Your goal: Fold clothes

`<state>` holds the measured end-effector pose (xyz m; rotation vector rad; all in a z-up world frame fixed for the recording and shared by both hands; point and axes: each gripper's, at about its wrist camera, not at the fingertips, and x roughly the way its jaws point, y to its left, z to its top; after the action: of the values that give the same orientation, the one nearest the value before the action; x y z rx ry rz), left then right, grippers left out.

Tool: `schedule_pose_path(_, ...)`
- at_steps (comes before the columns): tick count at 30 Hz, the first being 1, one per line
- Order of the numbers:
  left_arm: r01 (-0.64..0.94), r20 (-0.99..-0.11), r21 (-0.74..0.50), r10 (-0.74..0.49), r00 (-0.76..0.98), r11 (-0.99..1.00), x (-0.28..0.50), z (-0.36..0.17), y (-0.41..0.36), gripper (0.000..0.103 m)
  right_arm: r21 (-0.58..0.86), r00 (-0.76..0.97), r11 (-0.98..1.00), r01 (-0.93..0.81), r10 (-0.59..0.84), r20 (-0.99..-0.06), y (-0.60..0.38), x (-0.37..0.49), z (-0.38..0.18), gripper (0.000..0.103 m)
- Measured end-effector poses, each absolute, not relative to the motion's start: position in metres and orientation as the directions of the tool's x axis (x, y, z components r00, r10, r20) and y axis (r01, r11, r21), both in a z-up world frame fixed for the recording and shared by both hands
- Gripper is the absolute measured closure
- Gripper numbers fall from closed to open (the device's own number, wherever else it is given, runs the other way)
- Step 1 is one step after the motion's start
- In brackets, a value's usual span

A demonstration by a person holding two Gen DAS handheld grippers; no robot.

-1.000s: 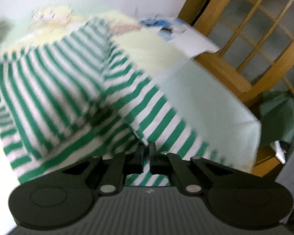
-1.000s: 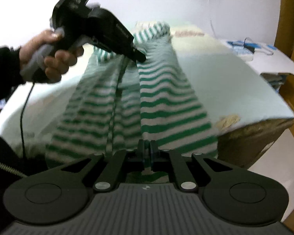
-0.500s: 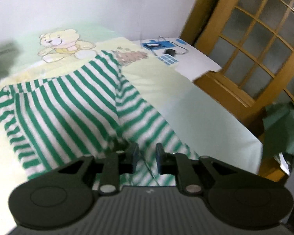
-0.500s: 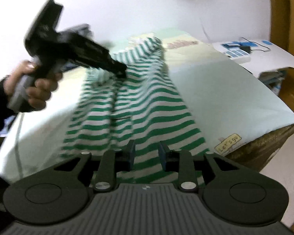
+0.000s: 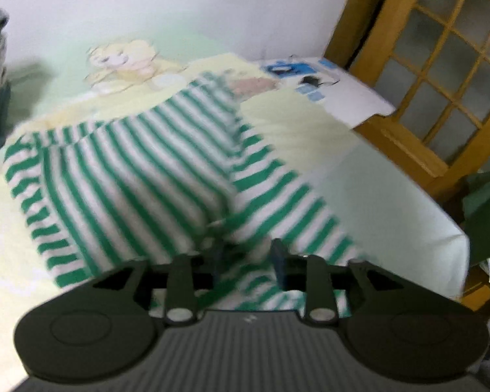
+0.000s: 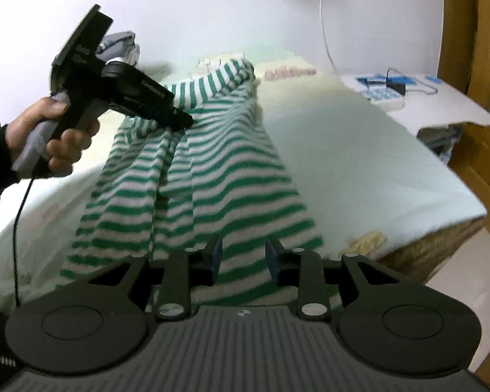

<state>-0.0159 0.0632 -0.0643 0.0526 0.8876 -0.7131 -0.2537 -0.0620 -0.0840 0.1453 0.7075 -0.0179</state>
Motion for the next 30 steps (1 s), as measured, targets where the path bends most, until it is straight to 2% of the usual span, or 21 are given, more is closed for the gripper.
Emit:
schedule_pose_path(2, 0.613, -0.710, -0.235, -0.564, 0.422, 0.755, -0.023, -0.060, 0.049, 0.052, 0.129, 0.766, 0.990, 0.054, 0.042, -0.642, -0.063, -0.243, -0.085, 0.069)
schedule_pose_path(4, 0.622, -0.706, -0.233, -0.570, 0.420, 0.748, -0.027, -0.062, 0.037, 0.049, 0.127, 0.769, 0.991, 0.039, 0.051, -0.637, -0.063, -0.229, -0.088, 0.069)
schedule_pose_path(7, 0.610, -0.726, -0.230, -0.551, 0.411, 0.758, -0.022, -0.078, 0.017, 0.051, 0.135, 0.755, 0.991, 0.021, 0.073, -0.651, -0.068, -0.209, -0.095, 0.068)
schedule_pose_path(10, 0.584, -0.737, -0.186, -0.505, 0.449, 0.790, -0.021, -0.088, 0.010, 0.060, 0.122, 0.704, 0.992, -0.028, 0.106, -0.702, -0.074, -0.201, -0.101, 0.068)
schedule_pose_path(11, 0.572, -0.739, -0.186, -0.498, 0.454, 0.799, -0.020, -0.088, 0.012, 0.060, 0.114, 0.690, 0.991, -0.073, 0.132, -0.712, -0.076, -0.203, -0.099, 0.068)
schedule_pose_path(13, 0.538, -0.747, -0.192, -0.478, 0.462, 0.821, -0.018, -0.087, 0.017, 0.059, 0.100, 0.656, 0.981, -0.164, 0.184, -0.732, -0.081, -0.206, -0.097, 0.064)
schedule_pose_path(15, 0.498, -0.755, -0.200, -0.456, 0.470, 0.844, -0.016, -0.083, 0.023, 0.060, 0.088, 0.618, 0.963, -0.253, 0.231, -0.752, -0.085, -0.209, -0.094, 0.056)
schedule_pose_path(17, 0.464, -0.742, -0.196, -0.440, 0.506, 0.864, -0.023, -0.071, 0.027, 0.061, 0.096, 0.579, 0.943, -0.320, 0.275, -0.768, -0.093, -0.210, -0.090, 0.054)
schedule_pose_path(22, 0.343, -0.713, -0.191, -0.370, 0.596, 0.920, -0.053, -0.045, 0.044, 0.048, 0.131, 0.570, 0.888, -0.441, 0.390, -0.723, -0.119, -0.198, -0.077, 0.057)
schedule_pose_path(24, 0.275, -0.708, -0.200, -0.333, 0.623, 0.940, -0.072, -0.040, 0.053, 0.047, 0.155, 0.537, 0.865, -0.478, 0.427, -0.727, -0.122, -0.186, -0.081, 0.060)
schedule_pose_path(26, 0.198, -0.711, -0.198, -0.279, 0.645, 0.960, -0.097, -0.036, 0.068, 0.042, 0.174, 0.507, 0.840, -0.513, 0.460, -0.729, -0.124, -0.176, -0.085, 0.067)
schedule_pose_path(30, 0.037, -0.748, -0.182, -0.163, 0.644, 0.983, -0.153, -0.040, 0.102, 0.040, 0.160, 0.490, 0.794, -0.586, 0.504, -0.711, -0.121, -0.167, -0.091, 0.067)
